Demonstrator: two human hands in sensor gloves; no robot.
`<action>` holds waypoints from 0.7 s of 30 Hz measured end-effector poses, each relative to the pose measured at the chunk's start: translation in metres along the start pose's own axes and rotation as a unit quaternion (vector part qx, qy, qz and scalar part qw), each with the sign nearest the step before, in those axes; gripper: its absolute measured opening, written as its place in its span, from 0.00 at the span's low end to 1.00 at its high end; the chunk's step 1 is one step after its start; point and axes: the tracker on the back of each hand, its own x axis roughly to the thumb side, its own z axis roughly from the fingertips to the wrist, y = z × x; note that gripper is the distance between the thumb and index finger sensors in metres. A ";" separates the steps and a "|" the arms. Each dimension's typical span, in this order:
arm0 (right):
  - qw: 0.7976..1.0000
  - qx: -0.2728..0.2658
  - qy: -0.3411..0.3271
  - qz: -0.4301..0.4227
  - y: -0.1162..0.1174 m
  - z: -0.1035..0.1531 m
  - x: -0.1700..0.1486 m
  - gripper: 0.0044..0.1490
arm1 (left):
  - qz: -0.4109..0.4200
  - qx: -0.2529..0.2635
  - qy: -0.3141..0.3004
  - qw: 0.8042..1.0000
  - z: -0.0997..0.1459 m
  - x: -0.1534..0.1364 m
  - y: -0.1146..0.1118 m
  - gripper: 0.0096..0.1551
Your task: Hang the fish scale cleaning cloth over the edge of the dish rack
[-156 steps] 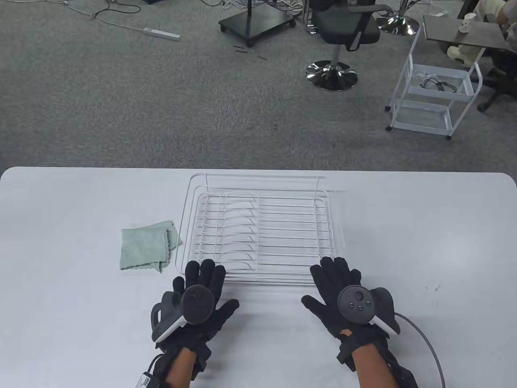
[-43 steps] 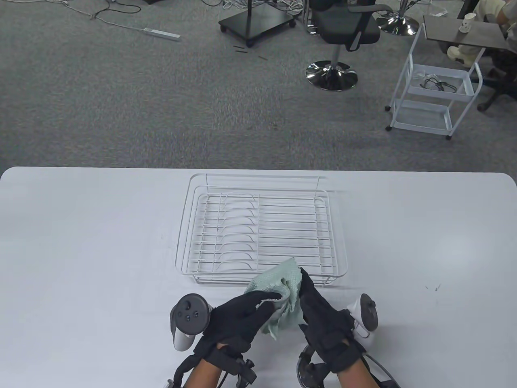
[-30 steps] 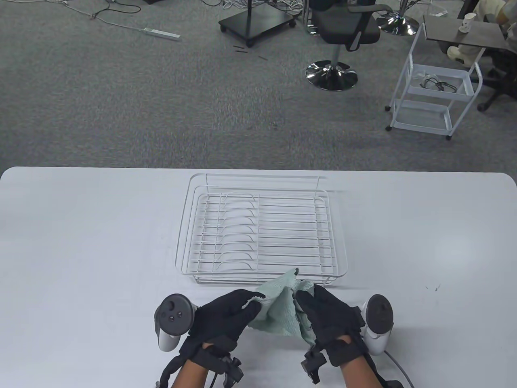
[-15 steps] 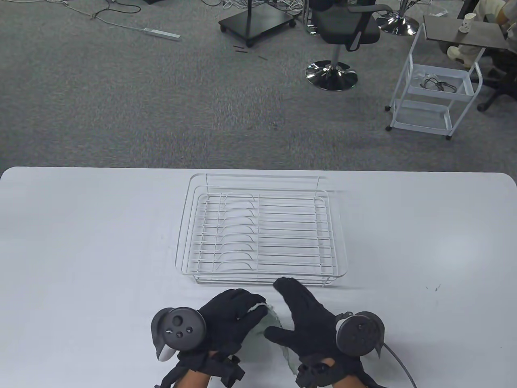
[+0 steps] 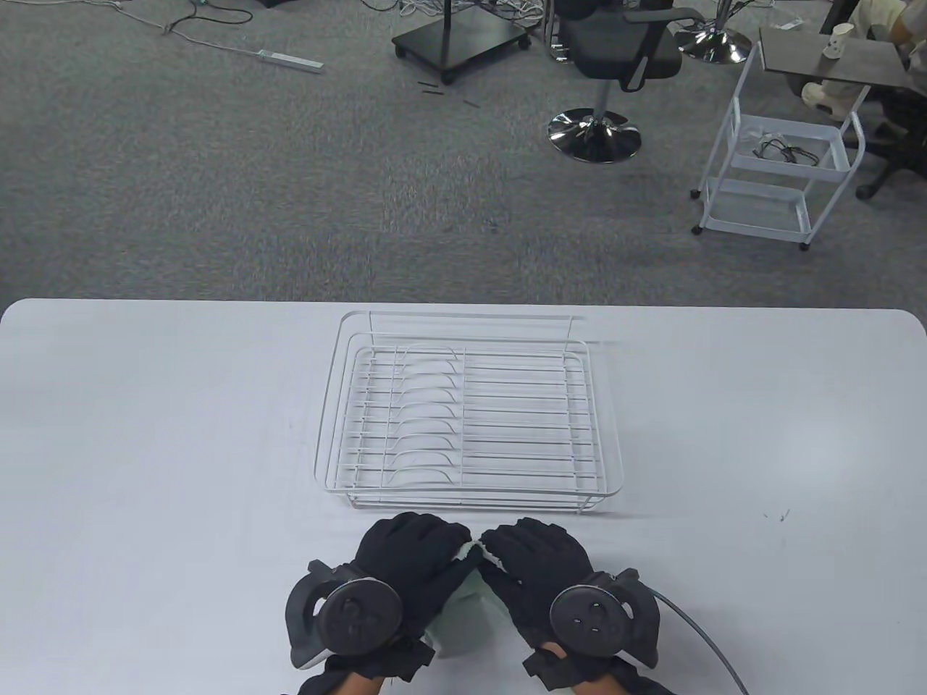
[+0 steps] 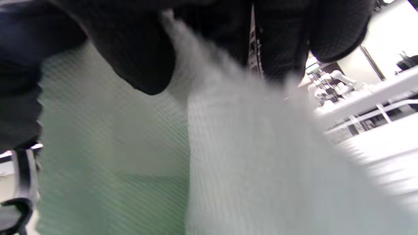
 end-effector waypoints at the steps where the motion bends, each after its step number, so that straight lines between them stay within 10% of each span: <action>1: 1.000 0.013 0.005 0.009 0.002 -0.001 -0.001 0.23 | 0.000 0.012 0.004 1.000 0.002 -0.003 0.004 0.23; 21: 0.988 -0.124 -0.078 0.040 -0.082 0.010 -0.018 0.21 | -0.006 0.099 0.056 0.993 0.025 -0.040 0.047 0.22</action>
